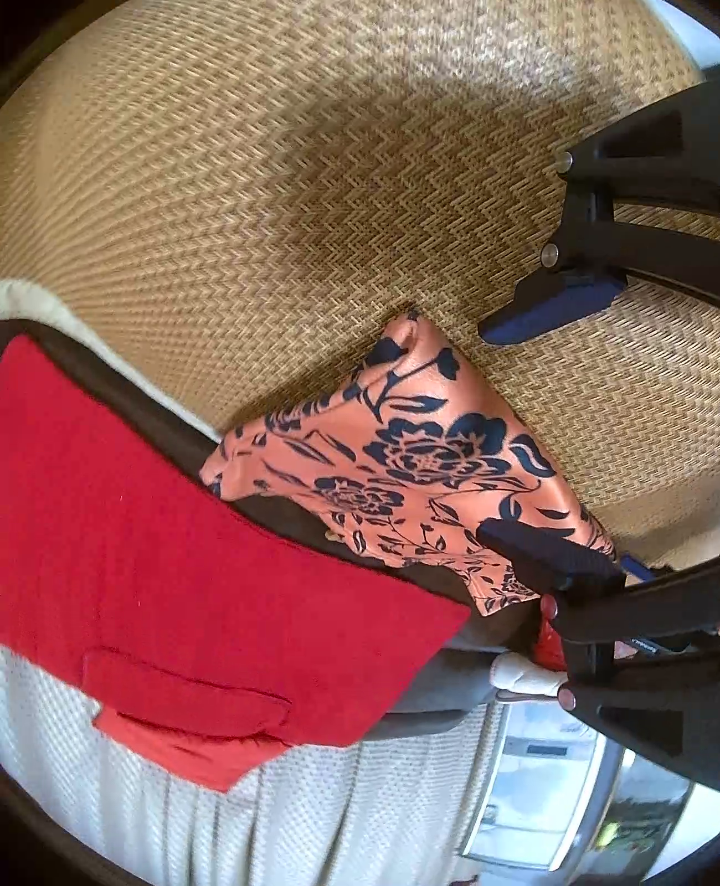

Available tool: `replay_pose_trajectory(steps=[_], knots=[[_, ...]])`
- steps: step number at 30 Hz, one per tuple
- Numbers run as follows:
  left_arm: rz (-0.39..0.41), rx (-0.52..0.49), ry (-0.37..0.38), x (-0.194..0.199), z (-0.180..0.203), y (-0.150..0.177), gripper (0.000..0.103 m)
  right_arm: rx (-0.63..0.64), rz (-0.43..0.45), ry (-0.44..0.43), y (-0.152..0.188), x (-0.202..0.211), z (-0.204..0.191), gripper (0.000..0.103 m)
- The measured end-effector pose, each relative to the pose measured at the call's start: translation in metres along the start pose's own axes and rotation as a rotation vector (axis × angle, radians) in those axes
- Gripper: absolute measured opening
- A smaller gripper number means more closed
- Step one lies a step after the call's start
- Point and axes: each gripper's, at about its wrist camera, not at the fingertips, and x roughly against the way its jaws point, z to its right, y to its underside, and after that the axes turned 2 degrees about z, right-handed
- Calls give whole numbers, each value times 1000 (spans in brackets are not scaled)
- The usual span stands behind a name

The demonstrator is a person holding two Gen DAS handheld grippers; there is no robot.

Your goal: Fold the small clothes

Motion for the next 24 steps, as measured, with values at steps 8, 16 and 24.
replay_pose_trajectory(steps=[8, 16, 24], knots=[[55, 95, 22, -17, -6, -6, 40, -38, -5, -39, -8, -42, -5, 70], [31, 247, 109, -23, -24, -12, 60, 30, 97, 26, -8, -69, -26, 49], [64, 149, 11, -18, -17, -13, 12, 117, 145, 77, 4, -77, -46, 19]])
